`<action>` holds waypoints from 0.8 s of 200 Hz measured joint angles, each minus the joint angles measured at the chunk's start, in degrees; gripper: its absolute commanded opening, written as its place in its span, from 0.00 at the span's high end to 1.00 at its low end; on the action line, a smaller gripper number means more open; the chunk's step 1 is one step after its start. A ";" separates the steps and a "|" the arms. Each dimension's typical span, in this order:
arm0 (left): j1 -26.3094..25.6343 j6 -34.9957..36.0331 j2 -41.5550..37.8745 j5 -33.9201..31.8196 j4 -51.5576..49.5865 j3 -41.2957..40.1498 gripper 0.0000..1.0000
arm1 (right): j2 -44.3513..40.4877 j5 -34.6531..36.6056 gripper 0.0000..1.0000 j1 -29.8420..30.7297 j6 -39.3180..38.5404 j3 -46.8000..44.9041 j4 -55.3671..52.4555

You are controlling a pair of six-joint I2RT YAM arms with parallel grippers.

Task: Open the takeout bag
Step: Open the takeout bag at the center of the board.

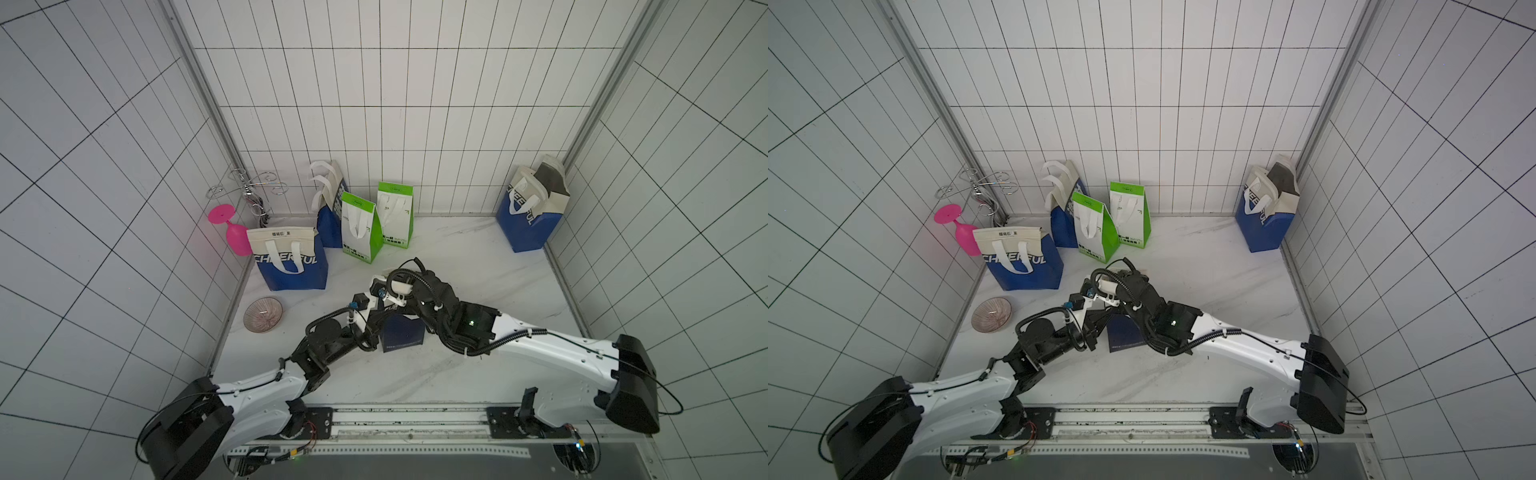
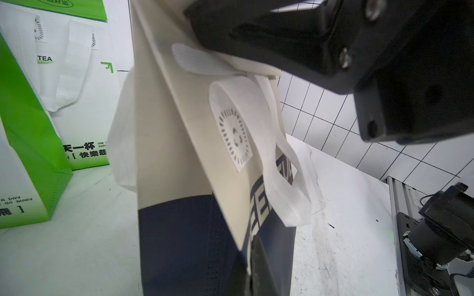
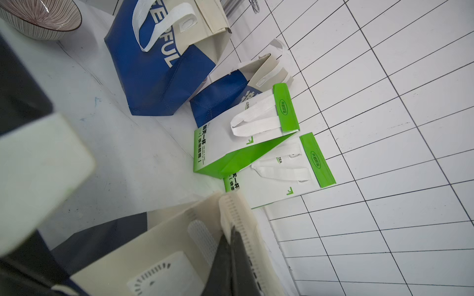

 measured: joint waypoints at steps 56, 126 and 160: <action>0.00 0.00 -0.55 0.00 -0.39 0.00 1.00 | 0.02 1.62 1.00 0.00 -3.37 3.89 -5.95; -0.02 0.00 -1.27 0.35 -1.18 0.00 1.00 | 0.02 2.21 1.00 -1.49 -7.02 9.70 -13.16; -0.24 0.02 -1.27 0.79 -1.11 0.00 1.00 | 0.00 3.30 1.00 -2.64 -8.24 11.67 -15.21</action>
